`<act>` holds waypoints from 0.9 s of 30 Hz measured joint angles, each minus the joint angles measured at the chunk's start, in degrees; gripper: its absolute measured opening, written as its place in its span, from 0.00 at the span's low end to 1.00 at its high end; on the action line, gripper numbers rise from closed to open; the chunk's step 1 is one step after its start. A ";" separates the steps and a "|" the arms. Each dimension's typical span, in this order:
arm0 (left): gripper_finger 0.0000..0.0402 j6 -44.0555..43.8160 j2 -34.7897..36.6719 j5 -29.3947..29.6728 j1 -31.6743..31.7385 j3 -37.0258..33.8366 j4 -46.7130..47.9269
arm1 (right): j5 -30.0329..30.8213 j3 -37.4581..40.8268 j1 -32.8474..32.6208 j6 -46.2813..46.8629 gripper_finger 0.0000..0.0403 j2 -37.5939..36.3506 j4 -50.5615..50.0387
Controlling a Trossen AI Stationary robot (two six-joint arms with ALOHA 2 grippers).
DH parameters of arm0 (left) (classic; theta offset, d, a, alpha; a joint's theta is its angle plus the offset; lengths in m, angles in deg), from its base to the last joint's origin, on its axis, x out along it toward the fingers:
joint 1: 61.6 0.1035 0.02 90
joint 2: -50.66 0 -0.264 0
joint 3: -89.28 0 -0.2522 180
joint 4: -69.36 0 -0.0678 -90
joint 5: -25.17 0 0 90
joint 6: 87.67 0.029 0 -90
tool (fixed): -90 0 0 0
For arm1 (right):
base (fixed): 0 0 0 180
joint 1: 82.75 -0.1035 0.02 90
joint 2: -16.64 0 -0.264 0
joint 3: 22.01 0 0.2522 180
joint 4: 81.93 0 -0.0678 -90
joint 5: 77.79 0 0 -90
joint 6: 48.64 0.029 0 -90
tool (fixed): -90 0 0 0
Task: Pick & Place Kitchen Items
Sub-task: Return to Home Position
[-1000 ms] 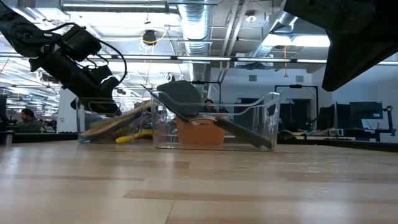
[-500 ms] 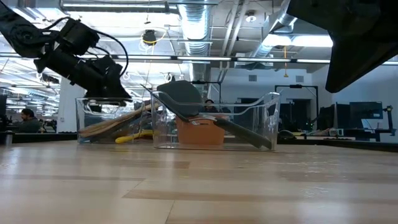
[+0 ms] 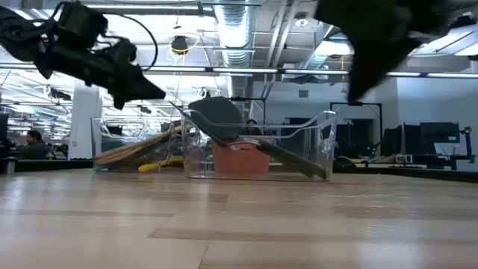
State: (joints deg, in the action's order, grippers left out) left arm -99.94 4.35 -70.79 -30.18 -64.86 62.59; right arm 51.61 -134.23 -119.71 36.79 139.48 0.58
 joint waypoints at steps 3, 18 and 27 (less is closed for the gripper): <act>0.01 2.32 2.13 0.02 -2.75 0.07 0.02 | 2.94 0.00 2.57 -10.11 0.00 -1.76 2.85; 0.00 3.28 4.92 7.79 -16.50 0.11 5.49 | -1.95 9.75 17.58 -61.48 0.00 -18.54 33.48; 0.00 3.41 5.06 14.82 -23.08 1.11 5.16 | -12.81 31.97 27.93 -79.83 0.00 -34.44 59.13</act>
State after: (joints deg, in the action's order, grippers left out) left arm -96.53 9.40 -55.97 -53.26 -63.75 67.74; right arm 38.79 -102.26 -91.78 -43.05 105.04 59.70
